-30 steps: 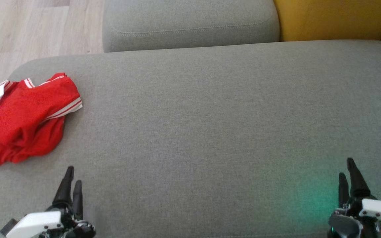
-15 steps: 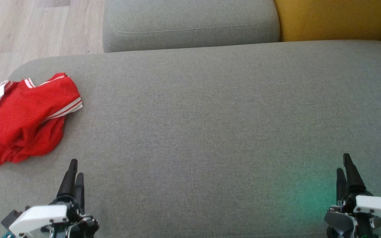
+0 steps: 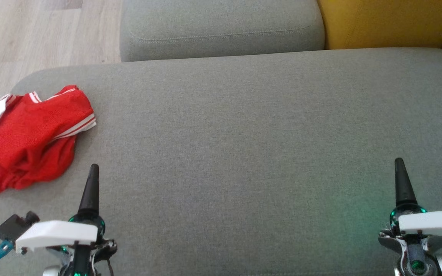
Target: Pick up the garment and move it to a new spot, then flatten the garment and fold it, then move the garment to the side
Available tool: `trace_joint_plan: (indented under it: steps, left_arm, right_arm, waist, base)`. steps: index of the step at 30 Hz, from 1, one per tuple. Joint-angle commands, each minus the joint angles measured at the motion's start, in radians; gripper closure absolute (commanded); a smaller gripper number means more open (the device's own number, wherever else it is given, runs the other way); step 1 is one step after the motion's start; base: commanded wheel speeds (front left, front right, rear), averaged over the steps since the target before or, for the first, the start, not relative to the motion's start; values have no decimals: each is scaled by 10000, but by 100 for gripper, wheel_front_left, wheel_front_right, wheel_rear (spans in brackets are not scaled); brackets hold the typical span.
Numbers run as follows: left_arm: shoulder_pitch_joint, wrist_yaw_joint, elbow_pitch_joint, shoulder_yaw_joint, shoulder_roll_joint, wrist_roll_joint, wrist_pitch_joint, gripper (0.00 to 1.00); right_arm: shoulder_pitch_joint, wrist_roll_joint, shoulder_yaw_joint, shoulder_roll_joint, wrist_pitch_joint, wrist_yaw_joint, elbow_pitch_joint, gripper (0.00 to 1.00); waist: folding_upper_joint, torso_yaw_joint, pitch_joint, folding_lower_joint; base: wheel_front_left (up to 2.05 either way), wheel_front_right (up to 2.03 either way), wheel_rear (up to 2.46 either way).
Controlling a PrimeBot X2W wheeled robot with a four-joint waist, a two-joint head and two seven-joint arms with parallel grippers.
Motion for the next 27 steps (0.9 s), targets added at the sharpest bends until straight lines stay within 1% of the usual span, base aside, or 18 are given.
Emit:
trace_joint_plan:
  steps: [1, 3, 19, 27]
  left_arm:
    - [-554, -31, -466, 9, 130, 411, -122, 0]
    - [-545, -32, -497, -5, 137, 582, -151, 0]
    - [-339, 33, -1117, -190, 231, 3076, -621, 0]
    - [-195, 144, -1305, -385, 299, 4289, -855, 0]
  right_arm:
    - [-462, -416, 154, -223, -114, -3, -449, 0]
    - [-459, -614, 178, -234, -120, -3, -476, 0]
    - [-380, -3071, 515, -205, -324, -4, -936, 0]
    - [-344, -4306, 739, -251, -451, -4, -1080, 0]
  waist:
    - [0, -5, -7, 0]
    - [0, -7, -13, 0]
    - [0, -23, -107, 0]
    - [0, -40, -150, 0]
  base:
    - [0, 0, 0]
    - [0, 0, 0]
    - [0, 0, 0]
    - [0, 0, 0]
